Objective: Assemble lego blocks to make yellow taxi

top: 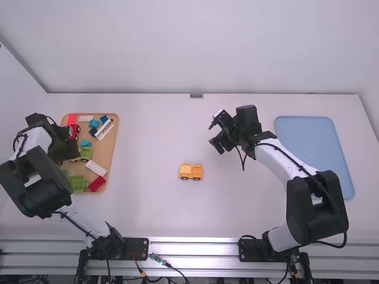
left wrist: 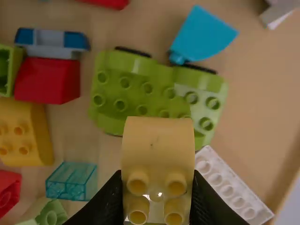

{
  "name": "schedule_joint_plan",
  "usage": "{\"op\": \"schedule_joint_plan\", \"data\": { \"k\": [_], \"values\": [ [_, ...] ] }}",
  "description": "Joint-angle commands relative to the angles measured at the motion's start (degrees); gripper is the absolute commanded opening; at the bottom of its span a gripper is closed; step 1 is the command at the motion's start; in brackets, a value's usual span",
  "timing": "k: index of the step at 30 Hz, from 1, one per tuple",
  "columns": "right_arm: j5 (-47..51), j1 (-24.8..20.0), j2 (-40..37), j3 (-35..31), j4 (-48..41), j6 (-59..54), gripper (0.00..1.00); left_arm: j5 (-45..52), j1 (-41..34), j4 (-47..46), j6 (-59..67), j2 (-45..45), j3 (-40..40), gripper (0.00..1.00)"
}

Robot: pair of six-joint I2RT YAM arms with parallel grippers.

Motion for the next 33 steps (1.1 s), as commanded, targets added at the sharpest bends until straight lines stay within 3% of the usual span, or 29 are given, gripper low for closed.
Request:
{"op": "schedule_joint_plan", "data": {
  "k": [1,5,12,17,28,33],
  "values": [
    [0.1,-0.7,-3.1,1.4,-0.2,0.6,0.99,0.7,-4.1,-0.3,1.0,-2.7,-0.2,0.02],
    [0.1,-2.1,-4.6,1.4,-1.0,2.5,0.99,1.1,-10.0,0.4,2.0,-5.8,-1.8,0.02],
    [-0.4,-7.1,-5.3,1.4,-4.3,4.4,0.99,7.4,-26.9,1.2,12.0,-11.2,-3.3,0.02],
    [-0.1,-10.7,-5.3,1.3,-5.9,7.1,0.99,6.9,-38.1,1.1,14.8,-11.3,-3.2,0.02],
    [-0.2,-18.0,-5.4,1.2,-9.3,9.8,0.99,9.8,-54.4,1.7,23.3,-11.1,-2.9,0.02],
    [-0.4,-20.0,-8.6,-3.2,-6.3,9.8,0.99,9.4,-60.1,2.7,25.1,-9.9,-2.9,0.02]
  ]
}}
